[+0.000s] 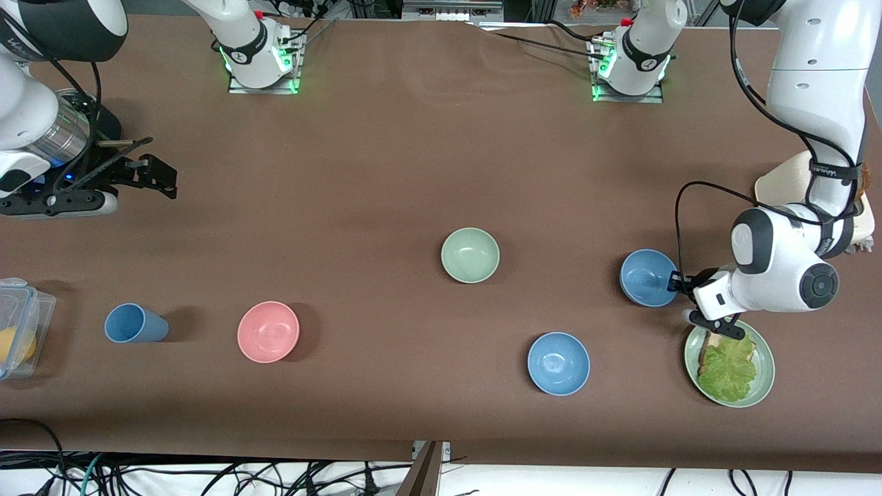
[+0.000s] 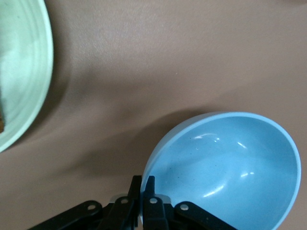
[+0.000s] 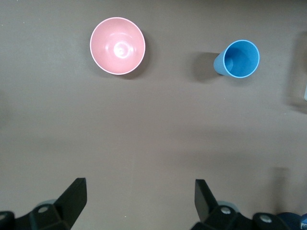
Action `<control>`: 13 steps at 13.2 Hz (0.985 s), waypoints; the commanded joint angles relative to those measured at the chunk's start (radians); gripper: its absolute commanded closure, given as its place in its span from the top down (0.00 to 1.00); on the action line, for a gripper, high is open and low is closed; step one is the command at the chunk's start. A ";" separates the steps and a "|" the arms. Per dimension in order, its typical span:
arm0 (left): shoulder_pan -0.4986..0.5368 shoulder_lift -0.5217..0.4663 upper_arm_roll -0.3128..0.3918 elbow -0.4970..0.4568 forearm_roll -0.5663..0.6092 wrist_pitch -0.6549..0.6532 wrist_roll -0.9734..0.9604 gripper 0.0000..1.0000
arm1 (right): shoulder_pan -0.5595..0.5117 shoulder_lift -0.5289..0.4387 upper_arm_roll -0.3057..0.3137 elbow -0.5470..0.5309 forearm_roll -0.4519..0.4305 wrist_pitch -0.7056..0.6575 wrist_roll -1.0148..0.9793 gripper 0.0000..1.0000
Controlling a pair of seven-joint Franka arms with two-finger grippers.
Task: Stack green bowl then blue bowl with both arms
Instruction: 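Carry the light-blue bowl with the left gripper onto the green bowl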
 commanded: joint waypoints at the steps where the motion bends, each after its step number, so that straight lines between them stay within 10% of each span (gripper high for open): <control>1: -0.024 -0.016 -0.015 0.090 -0.063 -0.147 -0.133 0.00 | -0.007 0.006 0.004 0.025 0.002 -0.035 -0.004 0.99; 7: -0.150 -0.090 -0.248 0.084 -0.116 -0.140 -0.694 0.00 | -0.007 0.015 -0.007 0.026 0.010 -0.043 0.003 0.99; 13: -0.355 -0.030 -0.252 0.025 -0.114 0.078 -0.874 0.00 | -0.007 0.018 -0.007 0.023 0.012 -0.038 -0.001 0.99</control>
